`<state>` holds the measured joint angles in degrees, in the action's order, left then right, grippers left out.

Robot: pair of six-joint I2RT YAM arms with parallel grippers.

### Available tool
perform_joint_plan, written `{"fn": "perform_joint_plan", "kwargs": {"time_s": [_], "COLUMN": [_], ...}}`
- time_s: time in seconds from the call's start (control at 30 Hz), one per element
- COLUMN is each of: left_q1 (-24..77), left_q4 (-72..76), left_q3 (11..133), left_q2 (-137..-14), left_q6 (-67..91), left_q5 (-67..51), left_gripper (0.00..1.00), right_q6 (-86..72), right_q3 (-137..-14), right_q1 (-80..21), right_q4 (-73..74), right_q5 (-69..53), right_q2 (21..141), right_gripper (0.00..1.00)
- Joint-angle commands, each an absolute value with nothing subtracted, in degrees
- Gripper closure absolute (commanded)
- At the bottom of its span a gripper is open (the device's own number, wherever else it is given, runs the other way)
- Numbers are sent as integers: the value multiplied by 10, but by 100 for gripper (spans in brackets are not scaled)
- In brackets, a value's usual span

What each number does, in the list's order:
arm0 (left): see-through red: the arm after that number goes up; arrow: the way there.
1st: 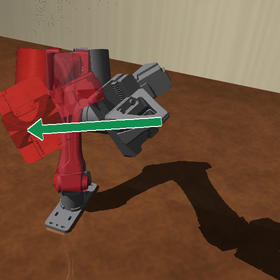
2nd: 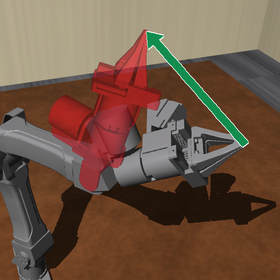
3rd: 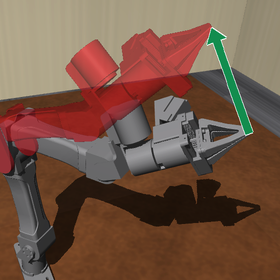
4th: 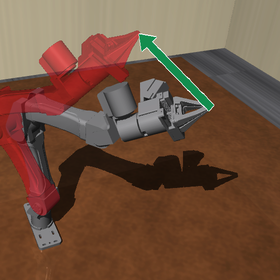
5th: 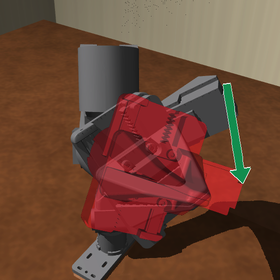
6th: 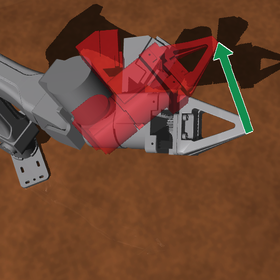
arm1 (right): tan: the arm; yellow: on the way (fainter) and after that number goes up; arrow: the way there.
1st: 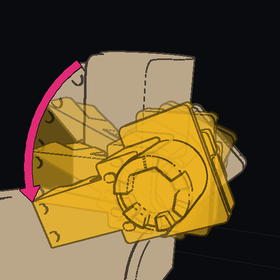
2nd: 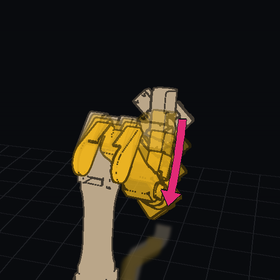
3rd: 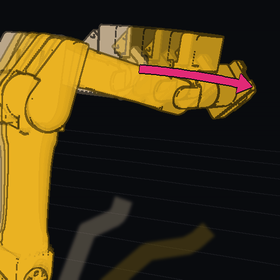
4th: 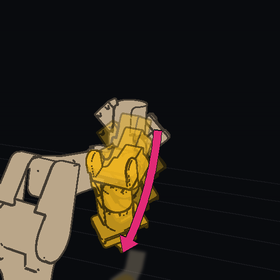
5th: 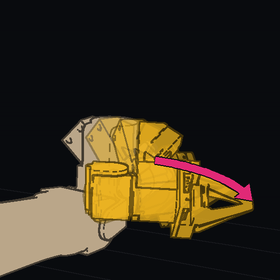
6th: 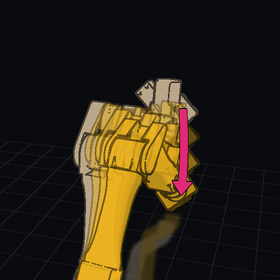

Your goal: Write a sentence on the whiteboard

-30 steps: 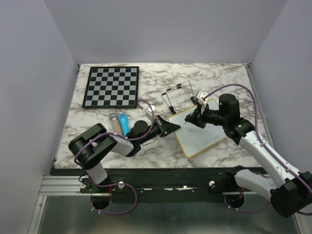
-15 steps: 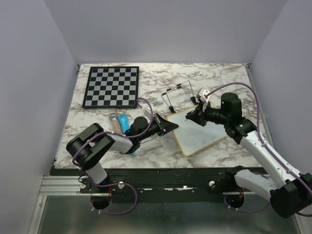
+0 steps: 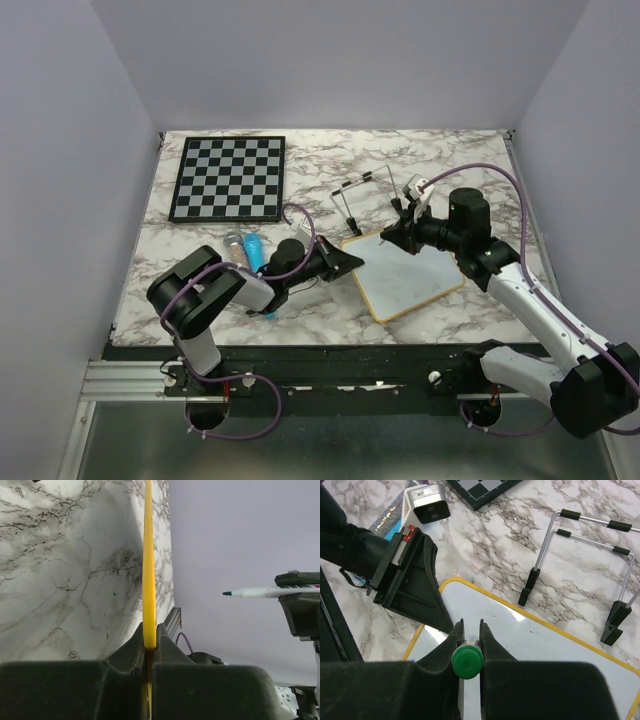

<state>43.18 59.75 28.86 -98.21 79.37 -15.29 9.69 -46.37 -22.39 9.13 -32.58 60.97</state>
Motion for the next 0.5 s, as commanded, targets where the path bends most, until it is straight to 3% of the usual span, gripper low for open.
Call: {"fn": "perform_joint_plan", "kwargs": {"time_s": [0.0, 0.33, 0.47], "left_q1": [428, 428, 428], "left_q4": [642, 699, 668], "left_q3": [300, 294, 298], "left_q2": [-989, -1021, -998], "left_q6": [822, 838, 741], "left_q5": [-164, -172, -164], "left_gripper": [100, 100, 100], "right_q6": [54, 54, 48], "right_q3": [-443, -421, -423], "right_q1": [-221, -221, -221], "right_q4": [58, 18, 18], "right_q5": [-273, -273, -274], "right_q2": [612, 609, 619], "right_gripper": [99, 99, 100]}}
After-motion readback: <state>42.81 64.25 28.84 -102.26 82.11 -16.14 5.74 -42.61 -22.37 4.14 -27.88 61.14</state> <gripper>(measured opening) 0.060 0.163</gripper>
